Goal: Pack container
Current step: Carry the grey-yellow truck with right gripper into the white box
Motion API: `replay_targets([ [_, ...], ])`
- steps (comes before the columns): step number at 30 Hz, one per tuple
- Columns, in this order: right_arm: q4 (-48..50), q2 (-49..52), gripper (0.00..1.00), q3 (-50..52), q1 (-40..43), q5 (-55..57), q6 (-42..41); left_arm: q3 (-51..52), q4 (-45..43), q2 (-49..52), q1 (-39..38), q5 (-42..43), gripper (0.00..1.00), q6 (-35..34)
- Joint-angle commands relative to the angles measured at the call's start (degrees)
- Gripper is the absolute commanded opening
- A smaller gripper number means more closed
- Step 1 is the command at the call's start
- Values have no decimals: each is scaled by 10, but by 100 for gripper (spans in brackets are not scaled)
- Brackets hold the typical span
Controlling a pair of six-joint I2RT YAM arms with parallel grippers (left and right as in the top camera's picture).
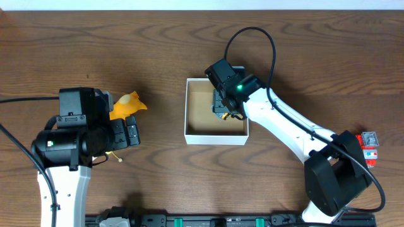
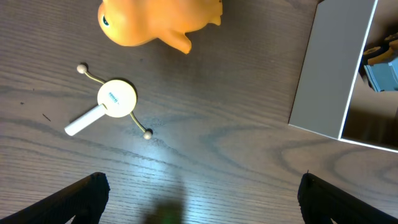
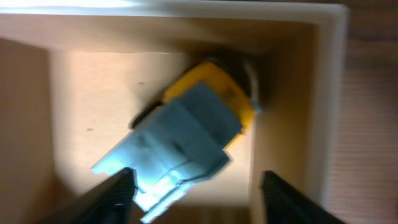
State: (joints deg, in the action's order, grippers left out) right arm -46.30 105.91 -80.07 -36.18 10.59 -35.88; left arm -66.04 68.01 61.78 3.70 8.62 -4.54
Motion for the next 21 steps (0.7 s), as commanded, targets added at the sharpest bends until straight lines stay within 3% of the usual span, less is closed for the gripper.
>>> replay_targets([
  [1, 16, -3, 54, -5, -6, -62, 68, -10, 3, 1, 2, -1, 98, -5],
  [4, 29, -3, 8, -5, -19, -61, 80, -10, 3, 1, 2, -1, 98, -5],
  [5, 36, -3, 1, -5, -24, -61, 87, -10, 3, 1, 2, -1, 98, -5],
  [12, 84, -1, 1, -5, -54, -64, 163, -10, 3, 1, 2, -1, 98, -5],
  [21, 128, 22, 1, -5, -61, -59, 167, -10, 3, 1, 2, -1, 98, -5],
])
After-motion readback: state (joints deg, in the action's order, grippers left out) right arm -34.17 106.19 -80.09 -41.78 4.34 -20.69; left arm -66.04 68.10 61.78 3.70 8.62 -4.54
